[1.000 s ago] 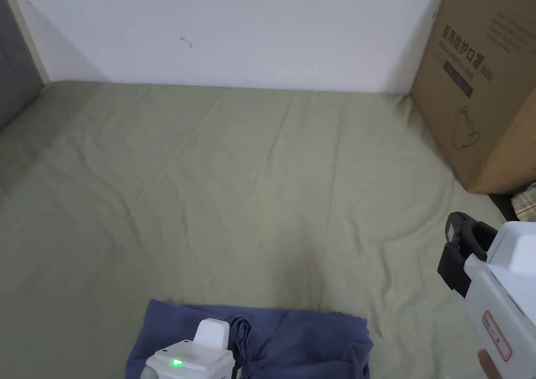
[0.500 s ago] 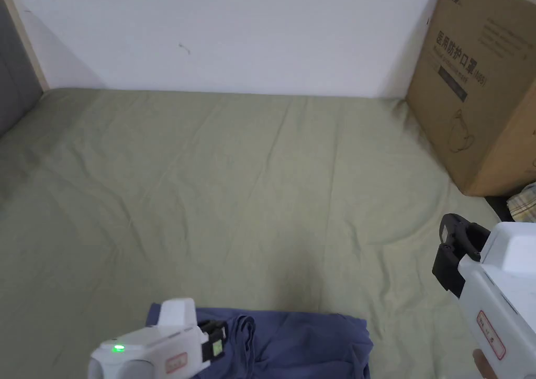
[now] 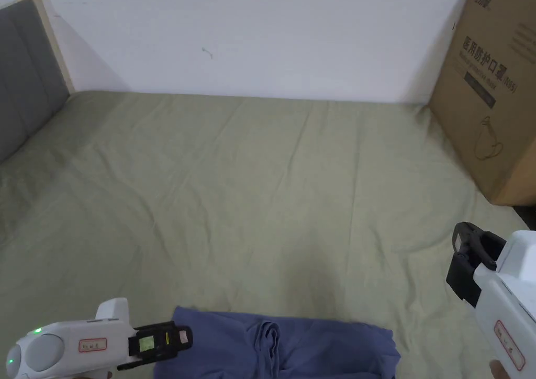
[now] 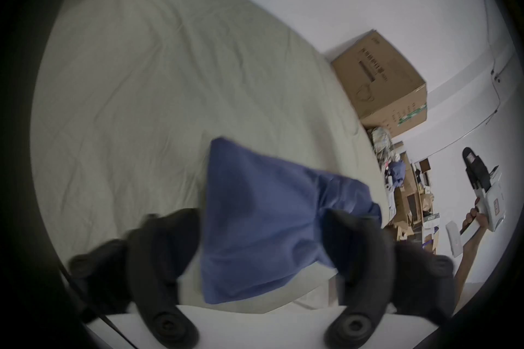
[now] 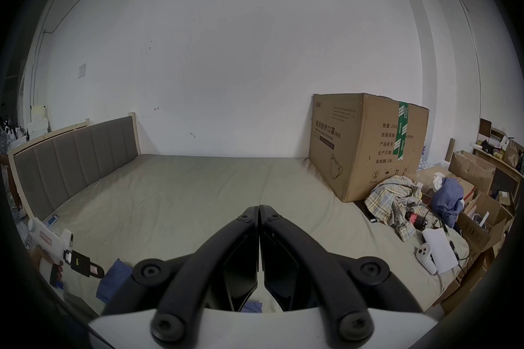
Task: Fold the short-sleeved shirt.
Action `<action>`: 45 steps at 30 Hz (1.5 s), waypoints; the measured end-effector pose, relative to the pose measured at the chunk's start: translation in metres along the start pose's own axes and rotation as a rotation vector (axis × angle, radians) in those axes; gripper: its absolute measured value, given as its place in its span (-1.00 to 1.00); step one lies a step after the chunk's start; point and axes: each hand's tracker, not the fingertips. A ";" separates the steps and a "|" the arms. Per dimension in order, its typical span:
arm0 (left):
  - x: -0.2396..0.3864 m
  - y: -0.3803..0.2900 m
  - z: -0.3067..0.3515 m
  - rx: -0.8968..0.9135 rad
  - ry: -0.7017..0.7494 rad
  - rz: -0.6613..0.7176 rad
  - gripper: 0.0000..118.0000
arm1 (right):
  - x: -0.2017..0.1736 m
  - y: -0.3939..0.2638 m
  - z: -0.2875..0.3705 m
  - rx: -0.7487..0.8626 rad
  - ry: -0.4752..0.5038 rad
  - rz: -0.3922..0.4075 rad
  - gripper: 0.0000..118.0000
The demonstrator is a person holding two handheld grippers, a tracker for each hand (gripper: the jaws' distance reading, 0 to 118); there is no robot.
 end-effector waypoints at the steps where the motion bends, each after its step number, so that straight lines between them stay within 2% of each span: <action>1: -0.004 0.000 -0.006 -0.036 0.002 -0.010 0.72 | 0.000 -0.001 -0.001 -0.007 -0.001 -0.002 -1.00; 5: -0.013 -0.008 -0.023 -0.042 0.058 -0.058 0.73 | 0.000 -0.003 -0.003 -0.021 -0.023 0.007 -1.00; 10: -0.014 -0.006 -0.032 -0.032 0.050 -0.053 0.26 | 0.001 -0.005 -0.010 -0.038 -0.034 0.017 -1.00; 11: -0.013 -0.004 -0.033 -0.027 0.055 -0.053 0.10 | 0.001 -0.006 -0.010 -0.040 -0.035 0.018 -1.00; 12: -0.014 -0.004 -0.035 -0.025 0.067 -0.056 -0.15 | 0.002 -0.006 -0.011 -0.041 -0.037 0.018 -1.00; 15: -0.008 -0.004 -0.042 -0.029 0.045 -0.073 -0.57 | 0.002 -0.007 -0.011 -0.042 -0.034 0.007 -1.00; 18: 0.001 -0.008 -0.049 -0.039 0.082 -0.091 -0.75 | 0.001 -0.006 -0.007 -0.040 -0.030 0.001 -1.00; 28: 0.029 -0.006 -0.005 0.034 0.131 -0.165 -0.85 | 0.000 0.003 -0.003 -0.011 -0.027 -0.001 -1.00; 38: 0.008 0.010 0.080 0.098 0.304 -0.162 -0.86 | -0.009 0.005 -0.005 0.017 0.014 -0.016 -1.00; 42: 0.051 0.015 0.092 0.088 0.298 -0.162 -0.86 | -0.010 0.003 -0.005 0.020 0.031 -0.025 -1.00; 45: 0.099 0.019 0.084 0.079 0.224 -0.164 -0.86 | -0.007 0.003 -0.005 0.021 0.038 -0.030 -1.00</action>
